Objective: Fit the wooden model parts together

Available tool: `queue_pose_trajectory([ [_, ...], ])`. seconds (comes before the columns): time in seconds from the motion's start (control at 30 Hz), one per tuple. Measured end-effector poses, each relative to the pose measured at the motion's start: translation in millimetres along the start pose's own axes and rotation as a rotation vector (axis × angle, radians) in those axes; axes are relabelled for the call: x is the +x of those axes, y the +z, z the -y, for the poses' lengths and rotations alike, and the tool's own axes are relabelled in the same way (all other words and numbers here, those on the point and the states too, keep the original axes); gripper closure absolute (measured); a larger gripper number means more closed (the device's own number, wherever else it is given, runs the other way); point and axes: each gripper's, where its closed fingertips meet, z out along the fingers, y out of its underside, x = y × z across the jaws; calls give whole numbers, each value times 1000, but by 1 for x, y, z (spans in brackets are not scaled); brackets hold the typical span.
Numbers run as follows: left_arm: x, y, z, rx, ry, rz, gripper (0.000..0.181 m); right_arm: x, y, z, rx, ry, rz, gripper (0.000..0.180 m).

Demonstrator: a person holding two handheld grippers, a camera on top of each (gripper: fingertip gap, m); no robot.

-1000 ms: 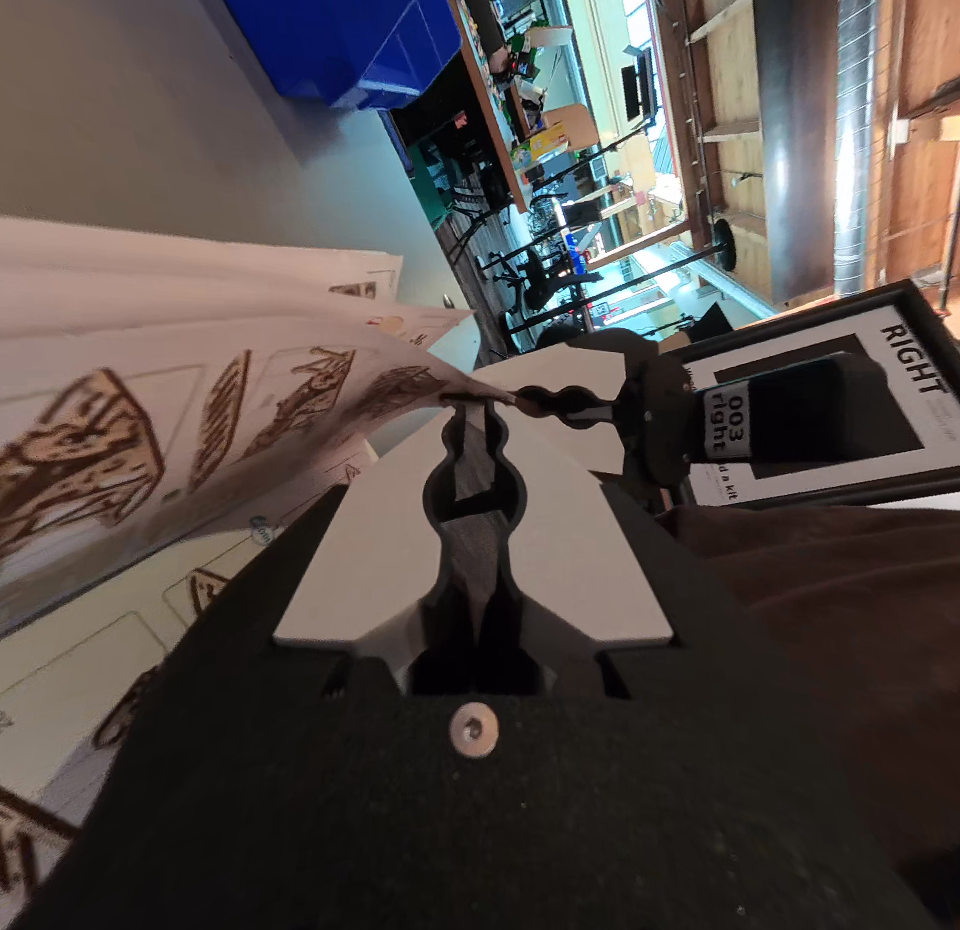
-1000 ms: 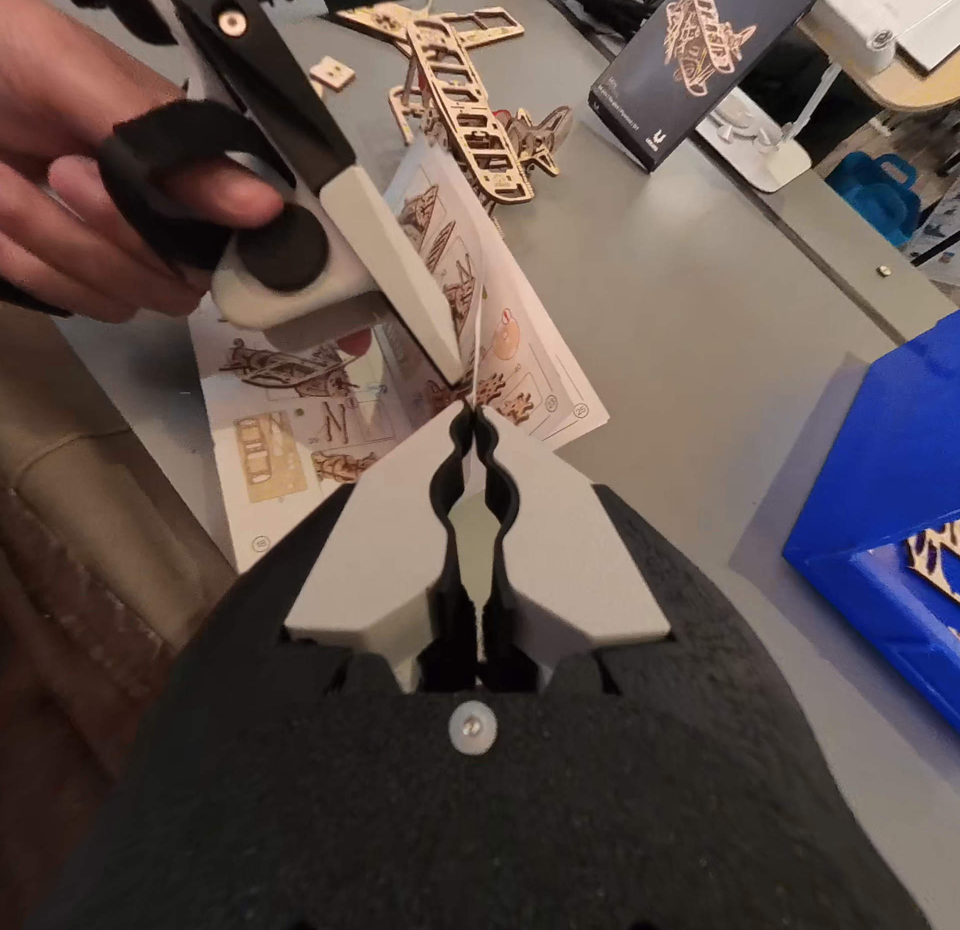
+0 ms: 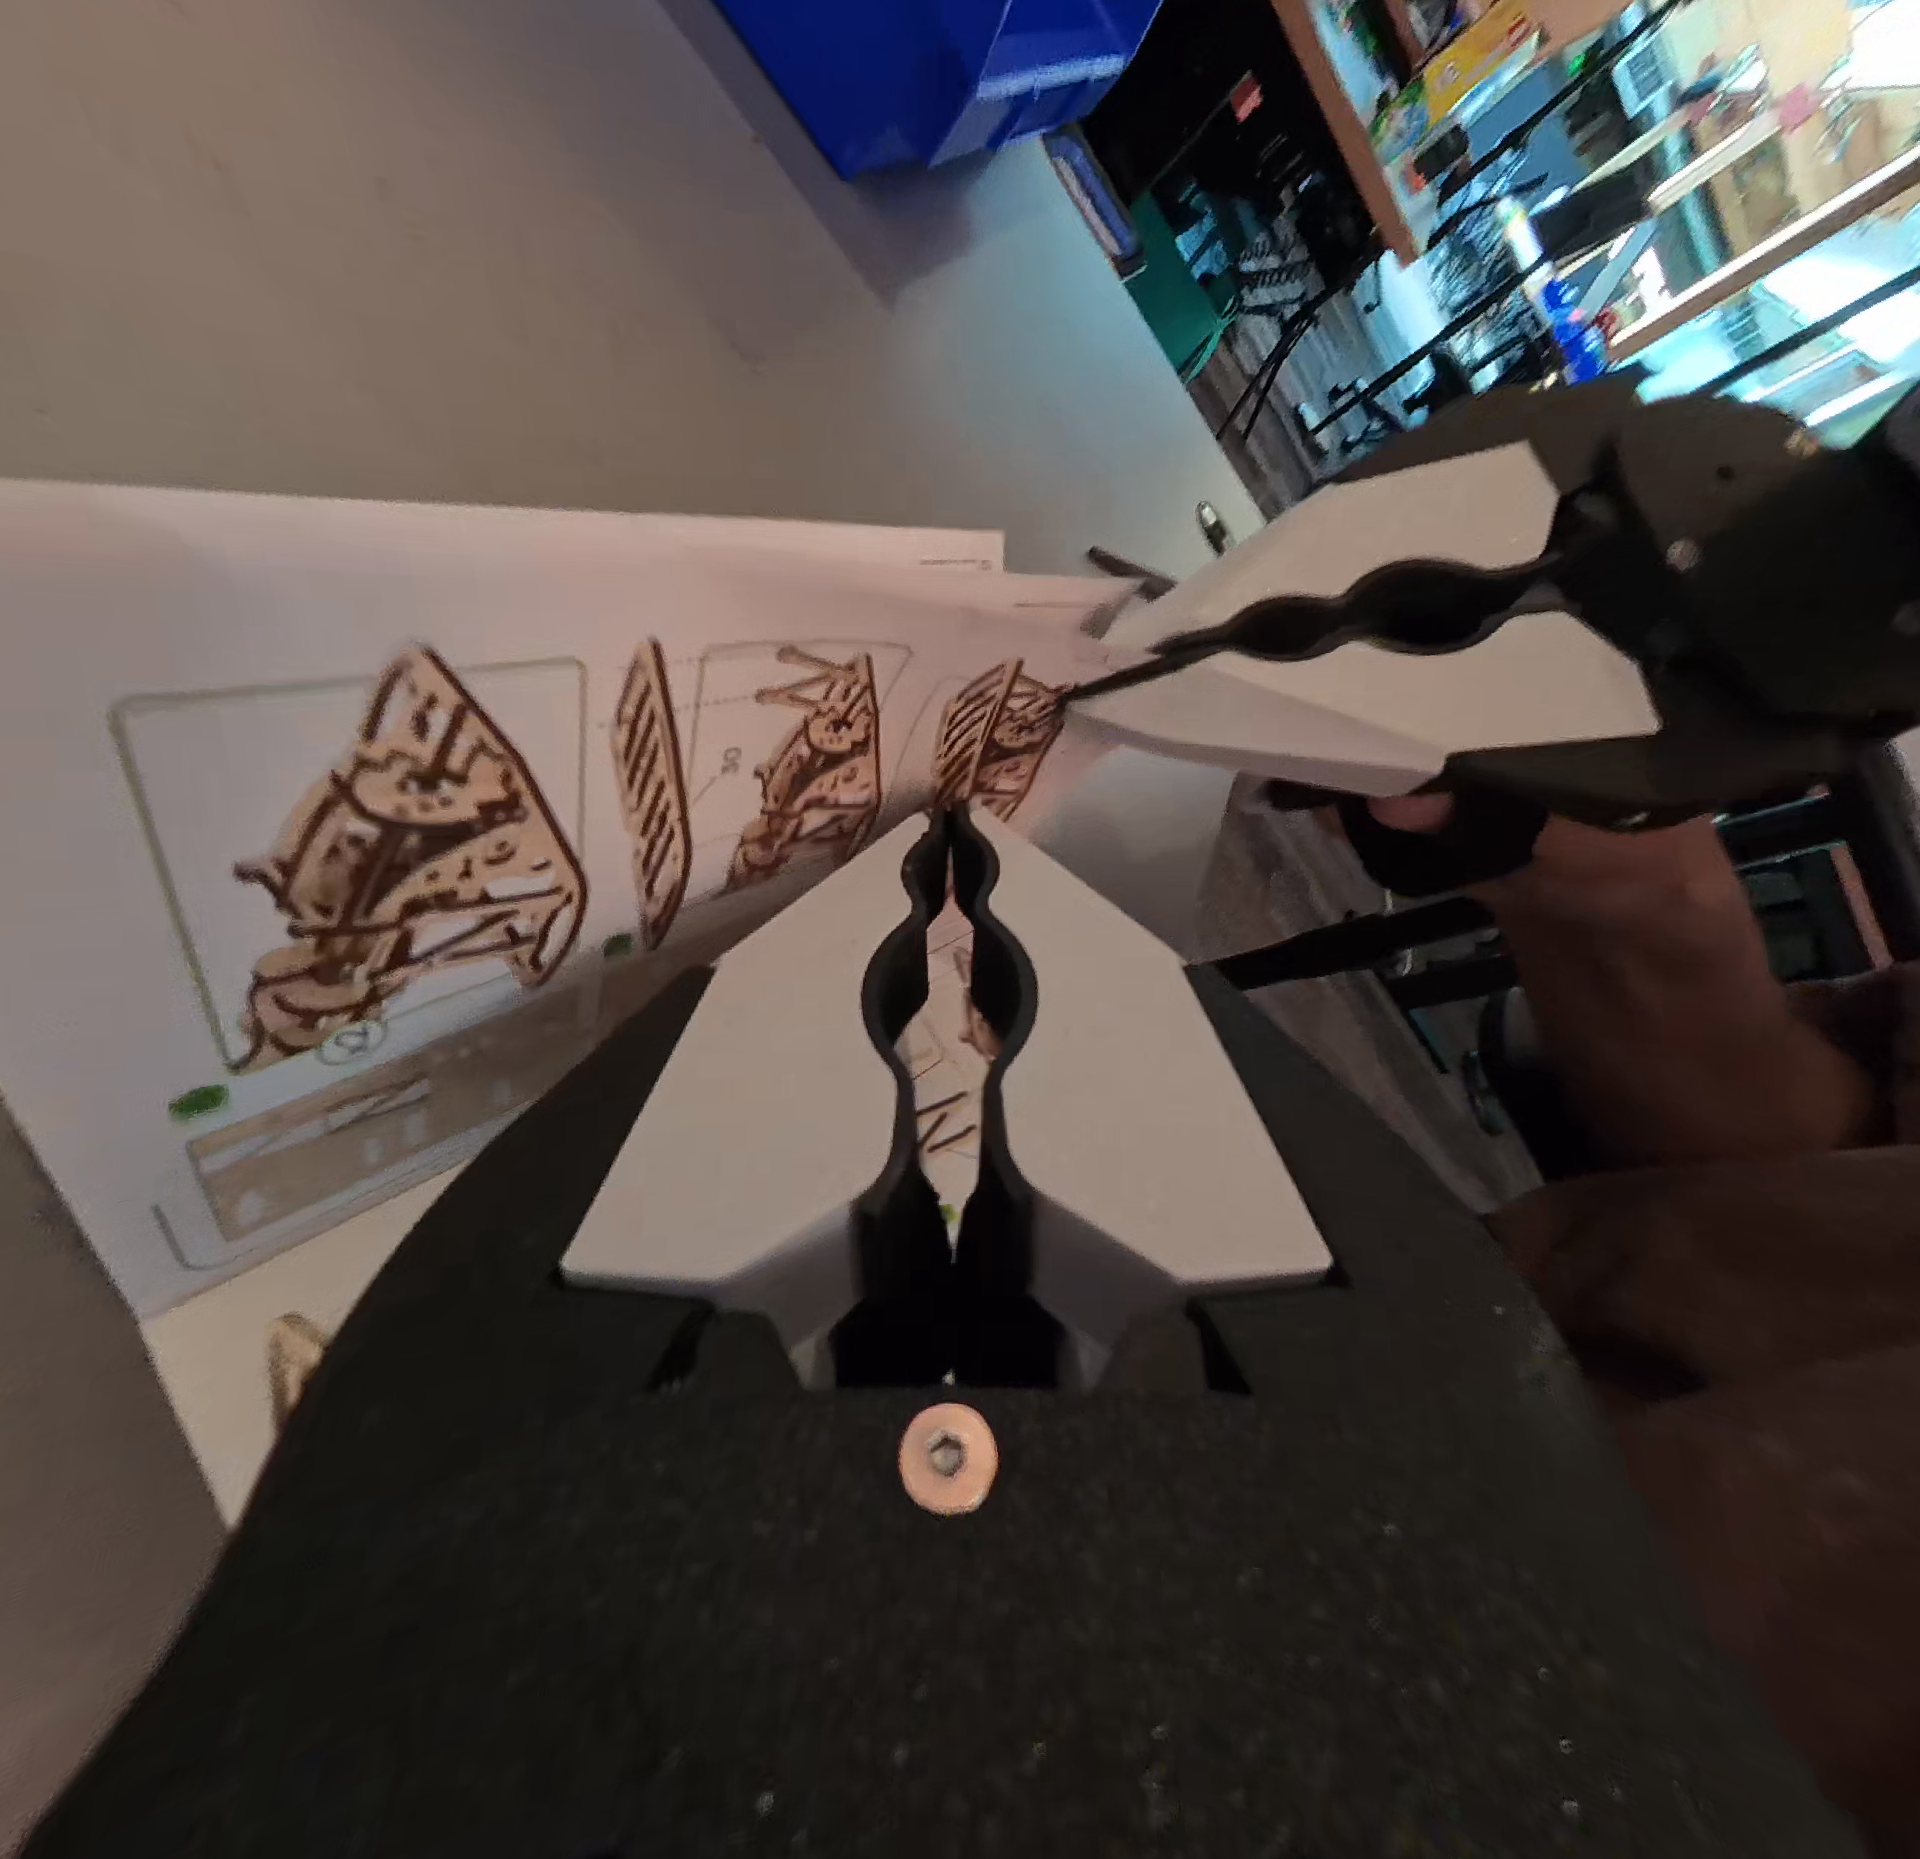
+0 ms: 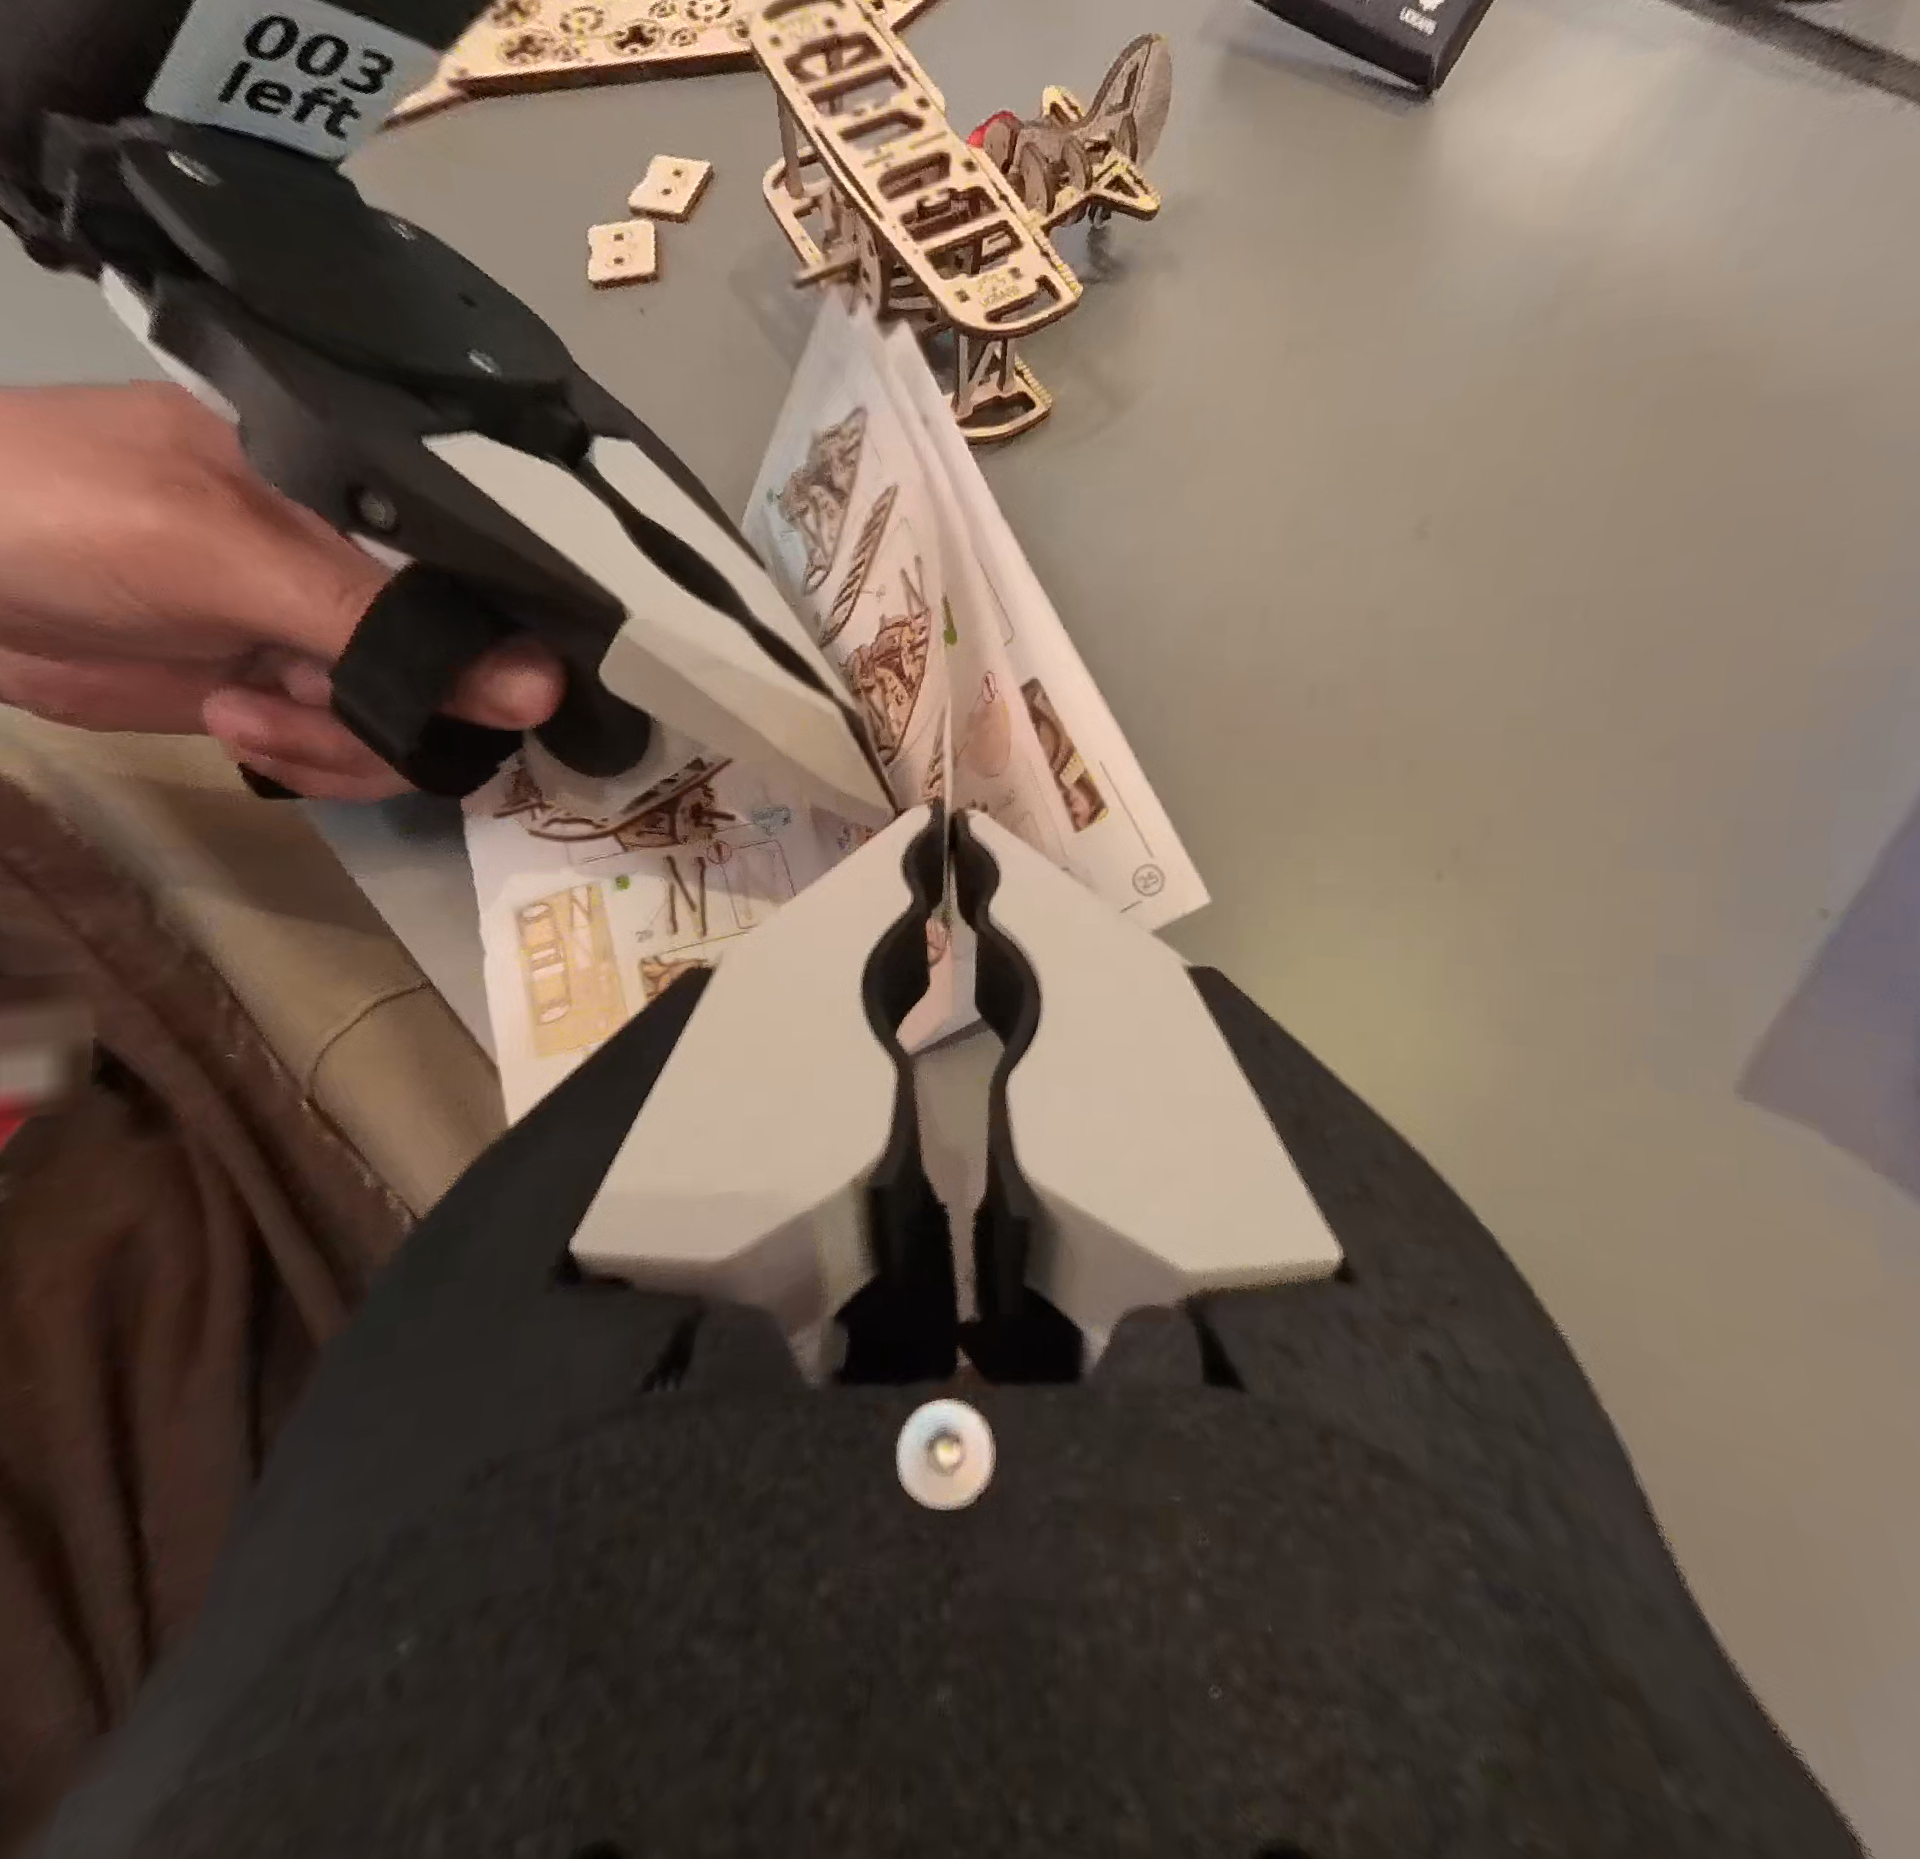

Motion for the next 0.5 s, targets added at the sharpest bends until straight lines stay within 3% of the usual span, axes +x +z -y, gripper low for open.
queue_pose_trajectory([
  [0.27,14,-17,16,98,-180,-126,153,-26,-10,-3,5,-265,-63,180],
  [0.37,20,-20,12,136,-252,-188,159,-37,-6,-9,-25,-411,-120,180],
  [0.4,19,-20,11,142,-255,-186,178,-38,-4,-12,-39,-421,-120,180],
  [0.5,14,-20,9,144,-229,-153,181,-46,-1,-15,-36,-308,-29,180],
])
